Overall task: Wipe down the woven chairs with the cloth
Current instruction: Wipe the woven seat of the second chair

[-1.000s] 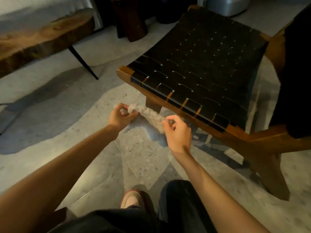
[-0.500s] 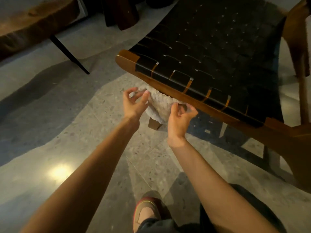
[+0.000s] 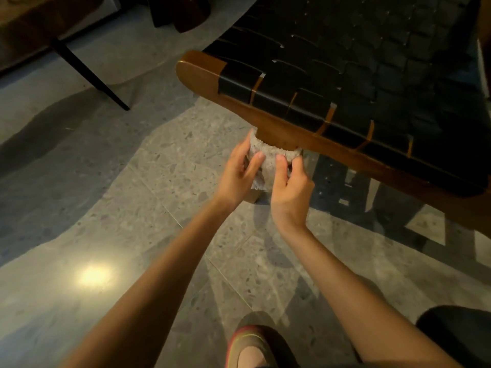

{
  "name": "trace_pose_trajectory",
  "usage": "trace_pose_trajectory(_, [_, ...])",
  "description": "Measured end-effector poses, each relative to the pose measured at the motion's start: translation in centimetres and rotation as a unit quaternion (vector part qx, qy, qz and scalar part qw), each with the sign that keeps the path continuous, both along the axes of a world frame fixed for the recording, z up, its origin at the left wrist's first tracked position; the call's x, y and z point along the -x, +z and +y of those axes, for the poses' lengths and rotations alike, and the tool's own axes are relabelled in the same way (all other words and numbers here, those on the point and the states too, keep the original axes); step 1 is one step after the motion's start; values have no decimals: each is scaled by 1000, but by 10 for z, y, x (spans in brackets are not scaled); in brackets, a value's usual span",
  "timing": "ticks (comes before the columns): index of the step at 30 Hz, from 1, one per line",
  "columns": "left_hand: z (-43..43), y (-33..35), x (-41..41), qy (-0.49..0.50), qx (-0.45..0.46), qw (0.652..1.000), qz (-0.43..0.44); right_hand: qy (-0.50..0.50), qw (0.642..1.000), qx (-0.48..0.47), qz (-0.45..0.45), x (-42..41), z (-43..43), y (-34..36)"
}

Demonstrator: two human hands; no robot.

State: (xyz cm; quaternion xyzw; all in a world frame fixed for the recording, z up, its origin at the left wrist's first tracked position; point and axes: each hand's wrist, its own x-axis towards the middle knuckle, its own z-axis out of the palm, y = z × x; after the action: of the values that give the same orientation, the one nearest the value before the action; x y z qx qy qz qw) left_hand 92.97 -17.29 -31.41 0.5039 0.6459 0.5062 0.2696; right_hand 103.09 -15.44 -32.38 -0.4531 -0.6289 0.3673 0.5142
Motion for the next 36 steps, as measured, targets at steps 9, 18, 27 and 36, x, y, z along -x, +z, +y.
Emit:
trace_pose_trajectory(9, [-3, -87, 33, 27, 54, 996, 65, 18, 996, 72, -44, 26, -6, -65])
trace_pose_trajectory(18, [-7, -150, 60, -35, 113, 992, 45, 134, 948, 255, -136, 35, 12, -120])
trace_pose_trajectory(27, [-11, -154, 54, 11, 129, 991, 13, 158, 917, 344, -125, 36, 20, -122])
trace_pose_trajectory(36, [-10, -85, 11, 86, -21, 994, -62, 61, 988, 128, -61, 8, 7, -62])
